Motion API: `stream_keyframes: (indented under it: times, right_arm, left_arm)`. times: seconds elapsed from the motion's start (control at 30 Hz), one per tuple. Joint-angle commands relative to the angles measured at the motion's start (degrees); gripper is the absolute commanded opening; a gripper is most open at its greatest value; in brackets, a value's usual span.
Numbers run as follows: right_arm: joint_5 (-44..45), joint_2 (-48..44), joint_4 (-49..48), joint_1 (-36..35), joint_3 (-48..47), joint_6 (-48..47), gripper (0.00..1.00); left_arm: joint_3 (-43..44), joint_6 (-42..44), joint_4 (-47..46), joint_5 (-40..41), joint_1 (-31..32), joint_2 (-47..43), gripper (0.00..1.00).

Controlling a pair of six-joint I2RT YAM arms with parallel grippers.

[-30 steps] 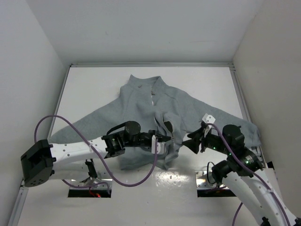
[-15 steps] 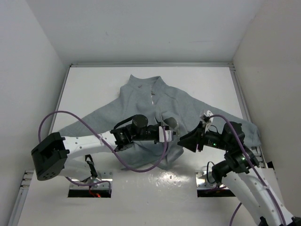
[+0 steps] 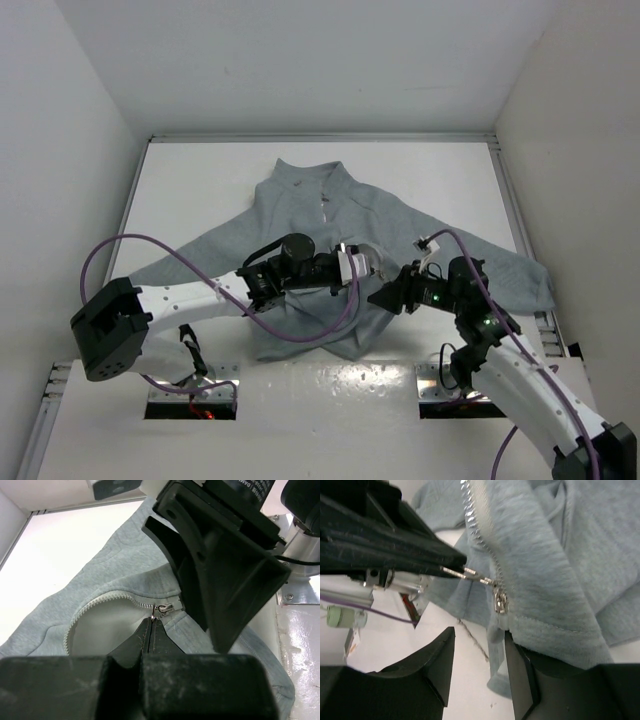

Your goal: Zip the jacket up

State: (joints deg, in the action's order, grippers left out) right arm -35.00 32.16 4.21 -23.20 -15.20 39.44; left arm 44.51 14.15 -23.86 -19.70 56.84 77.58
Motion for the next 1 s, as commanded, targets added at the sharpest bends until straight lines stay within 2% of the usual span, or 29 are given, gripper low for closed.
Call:
stream_keyframes:
  times: [0.0,0.13,0.23,0.27,0.37,0.4,0.47,0.57,0.7,0.77,0.97]
  right_arm:
    - [4.41,0.53,-7.45,0.26,0.00,2.31,0.45]
    - [4.33,1.59,-10.80,0.26,0.00,2.57,0.45]
    - [4.33,2.03,-11.94,0.17,0.35,1.96,0.37]
    - [4.42,1.94,-11.94,0.17,0.35,1.26,0.29]
    - [4.50,1.50,-11.86,0.17,0.61,0.03,0.15]
    - [4.51,0.89,-11.59,0.17,0.52,-0.33,0.05]
    - [4.59,0.01,-10.54,0.09,0.70,-2.77,0.00]
    - [4.51,-2.98,-6.50,0.09,0.26,-6.55,0.00]
    - [5.82,-10.35,5.33,0.17,-0.53,-12.53,0.00]
    - [6.26,-12.99,7.73,0.00,-1.32,-15.43,0.00]
    - [5.74,-18.53,19.87,0.17,-2.20,-18.87,0.00]
  left_arm:
    - [2.16,-2.19,-2.51,0.37,-0.85,0.03,0.00]
    - [2.16,-2.81,-2.51,-0.15,-0.85,0.03,0.00]
    - [2.16,-3.43,-2.51,-0.16,-0.85,0.03,0.00]
    - [2.16,-3.43,-1.99,-0.16,-0.85,0.03,0.00]
    - [2.16,-3.96,-1.98,-0.16,-0.85,0.03,0.00]
    - [2.16,-3.96,-1.98,-0.16,-0.85,0.03,0.00]
    - [2.16,-3.96,-1.37,1.42,-0.85,0.55,0.00]
    - [2.16,-3.96,0.03,4.49,-1.90,0.55,0.00]
    - [2.69,-3.96,2.76,8.88,-3.92,0.55,0.00]
    - [3.73,-3.96,4.95,10.91,-5.59,1.26,0.00]
    - [4.96,-4.48,5.58,14.25,-8.85,2.92,0.00]
